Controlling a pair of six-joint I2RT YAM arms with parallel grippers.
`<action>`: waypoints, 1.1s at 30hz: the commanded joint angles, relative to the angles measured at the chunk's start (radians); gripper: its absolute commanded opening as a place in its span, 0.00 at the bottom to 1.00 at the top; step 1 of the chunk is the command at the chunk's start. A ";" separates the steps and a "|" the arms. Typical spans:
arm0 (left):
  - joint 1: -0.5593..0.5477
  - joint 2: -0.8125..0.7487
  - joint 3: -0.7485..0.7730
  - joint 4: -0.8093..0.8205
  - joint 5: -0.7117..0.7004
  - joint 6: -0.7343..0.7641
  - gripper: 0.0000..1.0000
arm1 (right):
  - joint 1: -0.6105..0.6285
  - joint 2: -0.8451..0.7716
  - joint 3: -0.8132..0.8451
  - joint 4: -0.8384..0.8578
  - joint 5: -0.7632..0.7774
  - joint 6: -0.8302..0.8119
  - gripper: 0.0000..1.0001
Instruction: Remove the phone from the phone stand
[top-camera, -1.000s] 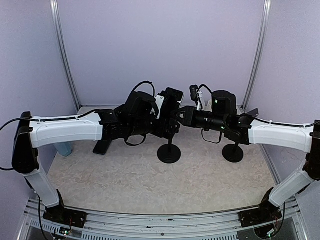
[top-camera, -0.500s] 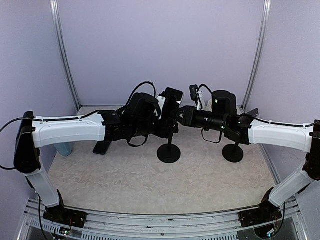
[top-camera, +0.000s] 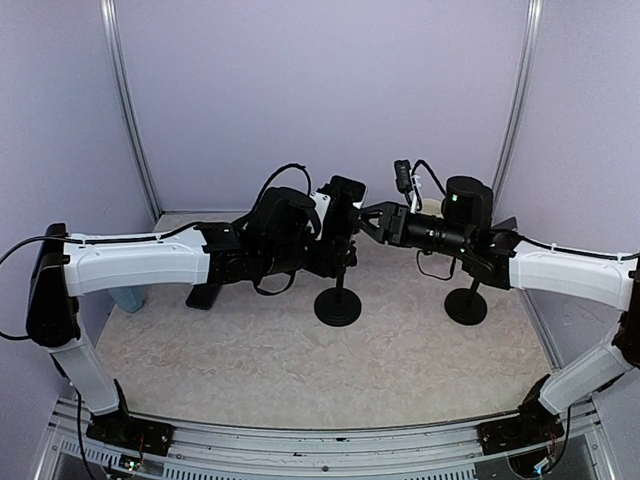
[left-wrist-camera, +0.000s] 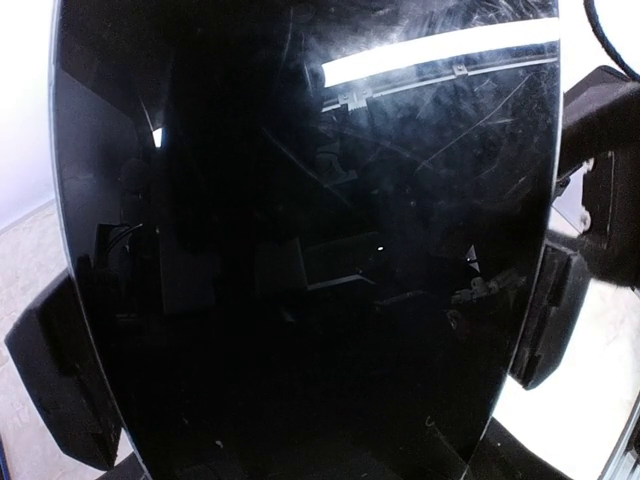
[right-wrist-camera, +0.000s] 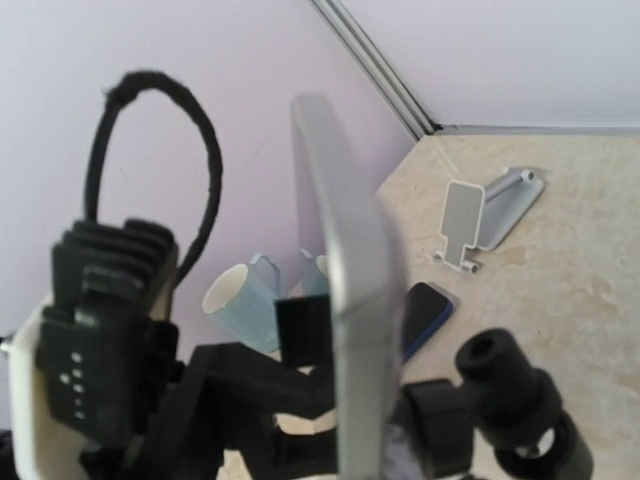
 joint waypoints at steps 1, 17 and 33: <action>0.009 -0.040 -0.007 0.037 0.004 0.034 0.50 | -0.037 -0.032 -0.026 0.057 -0.103 -0.012 0.57; 0.033 -0.056 -0.022 0.051 0.036 0.034 0.45 | -0.064 0.028 -0.027 0.063 -0.216 -0.010 0.51; 0.035 -0.048 -0.015 0.058 0.046 0.036 0.42 | -0.066 0.069 -0.003 0.066 -0.205 0.000 0.34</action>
